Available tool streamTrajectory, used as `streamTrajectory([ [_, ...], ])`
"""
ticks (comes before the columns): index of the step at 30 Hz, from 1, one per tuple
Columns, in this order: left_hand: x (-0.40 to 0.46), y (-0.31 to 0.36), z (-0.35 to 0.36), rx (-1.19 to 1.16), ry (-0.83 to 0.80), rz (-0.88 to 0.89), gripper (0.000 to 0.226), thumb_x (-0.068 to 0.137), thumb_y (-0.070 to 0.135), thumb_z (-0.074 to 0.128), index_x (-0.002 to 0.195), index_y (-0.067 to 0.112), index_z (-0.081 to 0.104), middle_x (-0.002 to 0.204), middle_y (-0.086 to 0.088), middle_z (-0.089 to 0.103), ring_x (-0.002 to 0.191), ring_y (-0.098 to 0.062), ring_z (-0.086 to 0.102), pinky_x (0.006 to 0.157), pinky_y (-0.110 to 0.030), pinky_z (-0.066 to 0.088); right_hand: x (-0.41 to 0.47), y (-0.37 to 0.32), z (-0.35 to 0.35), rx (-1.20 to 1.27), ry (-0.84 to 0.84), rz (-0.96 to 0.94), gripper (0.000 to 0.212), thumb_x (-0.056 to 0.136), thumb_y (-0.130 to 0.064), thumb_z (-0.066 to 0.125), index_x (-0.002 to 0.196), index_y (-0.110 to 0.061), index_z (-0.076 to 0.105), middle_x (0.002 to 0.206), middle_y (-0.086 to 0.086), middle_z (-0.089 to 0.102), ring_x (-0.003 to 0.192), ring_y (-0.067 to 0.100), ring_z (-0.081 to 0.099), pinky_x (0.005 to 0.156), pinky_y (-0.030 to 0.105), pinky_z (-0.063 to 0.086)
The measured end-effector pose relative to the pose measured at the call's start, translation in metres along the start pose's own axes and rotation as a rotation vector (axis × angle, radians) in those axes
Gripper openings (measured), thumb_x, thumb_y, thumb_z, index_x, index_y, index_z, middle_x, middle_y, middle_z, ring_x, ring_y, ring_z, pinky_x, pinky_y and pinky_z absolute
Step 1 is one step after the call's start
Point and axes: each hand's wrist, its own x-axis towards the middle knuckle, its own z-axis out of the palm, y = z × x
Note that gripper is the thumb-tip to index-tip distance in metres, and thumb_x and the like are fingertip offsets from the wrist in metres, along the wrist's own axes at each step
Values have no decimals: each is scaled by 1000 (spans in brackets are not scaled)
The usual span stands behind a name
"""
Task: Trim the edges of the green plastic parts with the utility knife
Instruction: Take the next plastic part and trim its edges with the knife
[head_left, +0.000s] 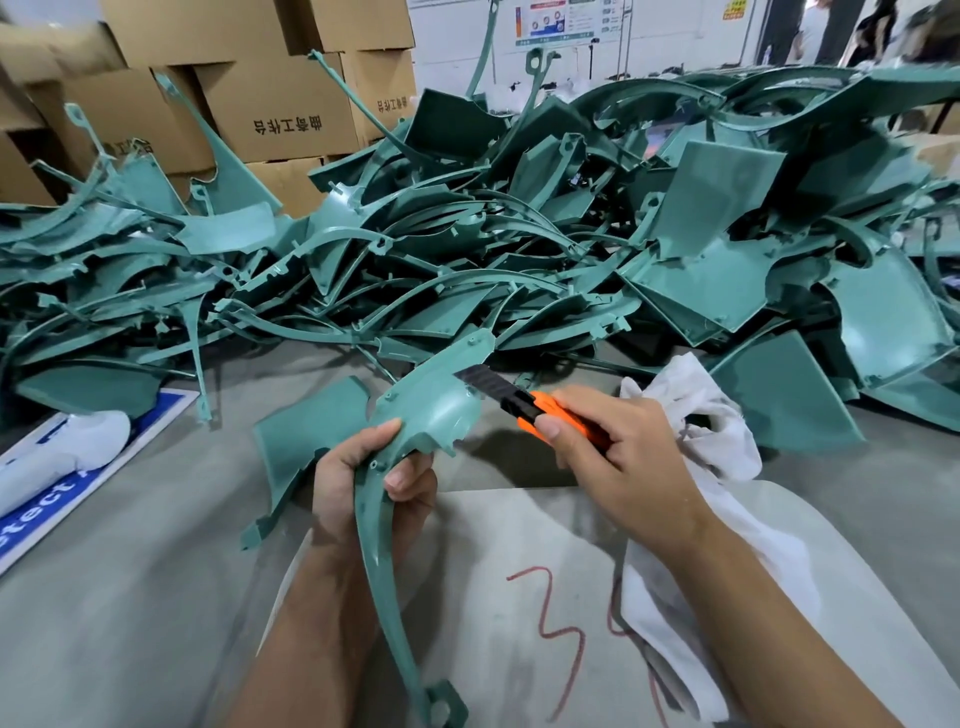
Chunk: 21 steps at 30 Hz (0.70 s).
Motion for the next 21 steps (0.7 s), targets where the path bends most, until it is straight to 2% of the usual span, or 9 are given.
streamTrajectory([
  [3,0,-2,3,-21,13,-4,21,73,9,60,91,0,58,53,-4,46,30,-7,41,32,-16,37,2,0,1,-10,101,9,20,107,-25,57,94,-40,60,65,-7,55,56,17,52,53,35,40],
  [5,-1,-5,5,-35,21,-19,19,77,10,57,94,1,56,55,-5,47,30,-6,42,32,-16,37,2,4,4,-102,161,66,21,108,-28,54,89,-35,57,65,-8,52,57,18,51,55,38,39],
  [8,-2,-11,10,-68,14,-45,21,77,9,57,97,3,53,55,-5,47,29,-8,43,31,-17,38,0,10,8,-174,210,121,24,108,-32,52,86,-25,57,65,-10,48,58,18,49,58,34,36],
  [11,-4,-19,16,-77,10,-60,23,76,8,57,97,6,49,54,-4,50,29,-8,43,32,-16,37,0,10,11,-243,203,142,26,107,-37,50,88,-22,59,65,-9,51,61,13,52,56,32,40],
  [14,-4,-24,20,-89,17,-70,15,85,11,45,97,4,50,54,-3,52,29,-7,43,33,-14,37,-1,9,12,-318,216,164,25,107,-40,49,89,-23,57,64,-14,49,60,9,49,54,26,36],
  [18,-4,-26,21,-108,21,-67,20,87,12,42,100,1,53,57,-4,54,29,-7,43,33,-14,36,0,5,10,-336,285,177,25,108,-38,50,92,-21,59,61,-9,50,56,16,49,52,34,37],
  [21,-4,-26,20,-126,10,-68,21,87,12,41,94,-1,56,54,-4,52,29,-7,43,33,-14,36,0,4,9,-354,268,176,25,108,-36,53,92,-18,59,62,-5,52,56,19,50,53,39,41],
])
